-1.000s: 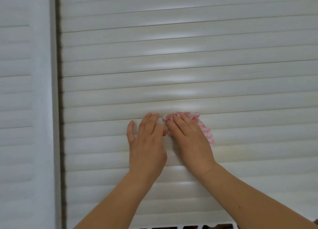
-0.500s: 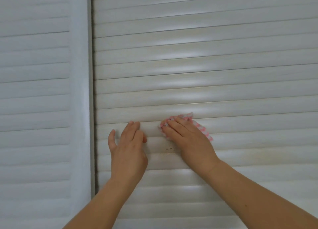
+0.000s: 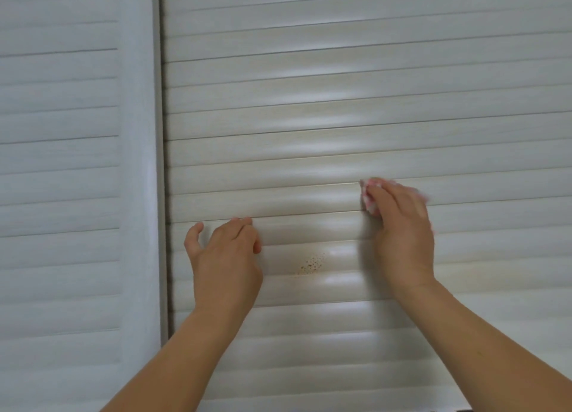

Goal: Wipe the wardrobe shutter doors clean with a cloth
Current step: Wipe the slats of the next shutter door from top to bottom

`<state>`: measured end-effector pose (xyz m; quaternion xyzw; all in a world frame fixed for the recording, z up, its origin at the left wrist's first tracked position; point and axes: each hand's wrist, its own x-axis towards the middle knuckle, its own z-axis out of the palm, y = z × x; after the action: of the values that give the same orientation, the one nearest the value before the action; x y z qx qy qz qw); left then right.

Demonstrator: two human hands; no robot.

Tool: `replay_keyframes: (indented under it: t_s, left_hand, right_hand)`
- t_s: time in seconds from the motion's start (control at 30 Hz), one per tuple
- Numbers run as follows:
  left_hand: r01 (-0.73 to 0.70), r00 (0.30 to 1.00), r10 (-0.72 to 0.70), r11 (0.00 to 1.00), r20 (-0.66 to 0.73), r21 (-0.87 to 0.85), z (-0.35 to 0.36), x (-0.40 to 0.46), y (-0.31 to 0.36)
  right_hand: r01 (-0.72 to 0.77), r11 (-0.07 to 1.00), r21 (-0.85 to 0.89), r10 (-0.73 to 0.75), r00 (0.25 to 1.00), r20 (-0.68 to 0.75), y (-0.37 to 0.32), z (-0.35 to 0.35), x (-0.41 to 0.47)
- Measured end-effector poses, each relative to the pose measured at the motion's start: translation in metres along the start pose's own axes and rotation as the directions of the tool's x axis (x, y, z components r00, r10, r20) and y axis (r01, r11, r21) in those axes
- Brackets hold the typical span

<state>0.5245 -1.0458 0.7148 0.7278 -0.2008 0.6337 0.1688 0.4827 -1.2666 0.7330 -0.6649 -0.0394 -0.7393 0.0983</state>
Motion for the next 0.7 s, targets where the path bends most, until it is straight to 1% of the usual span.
replay_keyframes:
  t_s: [0.17, 0.3, 0.4, 0.47, 0.53, 0.6, 0.7]
  left_hand:
    - [-0.022, 0.999, 0.022, 1.000, -0.038, 0.007, 0.002, 0.000, -0.001]
    - [-0.031, 0.998, 0.031, 1.000, -0.055, 0.005, 0.002, -0.002, -0.003]
    - [-0.051, 0.997, 0.051, 0.999, -0.058, 0.007, 0.000, -0.001, -0.006]
    - [-0.064, 0.996, 0.065, 0.998, -0.057, 0.008, -0.001, 0.000, -0.007]
    - [-0.073, 0.996, 0.073, 0.997, -0.055, 0.010, -0.001, 0.000, -0.008]
    - [-0.070, 0.996, 0.070, 0.998, -0.049, 0.012, -0.002, 0.001, -0.007]
    - [-0.069, 0.997, 0.069, 0.998, -0.037, 0.001, -0.001, 0.001, -0.009]
  right_hand:
    - [0.128, 0.991, -0.040, -0.125, 0.988, 0.086, -0.030, 0.024, 0.010]
    - [0.247, 0.969, -0.027, -0.240, 0.957, 0.164, -0.072, 0.047, 0.007]
    - [0.355, 0.932, 0.070, -0.361, 0.902, 0.236, -0.097, 0.061, 0.011]
    - [0.422, 0.900, 0.110, -0.435, 0.850, 0.297, -0.095, 0.063, 0.014]
    - [0.469, 0.877, 0.100, -0.474, 0.815, 0.334, -0.081, 0.057, 0.015]
    - [0.465, 0.883, 0.066, -0.460, 0.831, 0.311, -0.060, 0.045, 0.017]
    - [0.378, 0.926, 0.011, -0.369, 0.896, 0.246, -0.031, 0.021, 0.017]
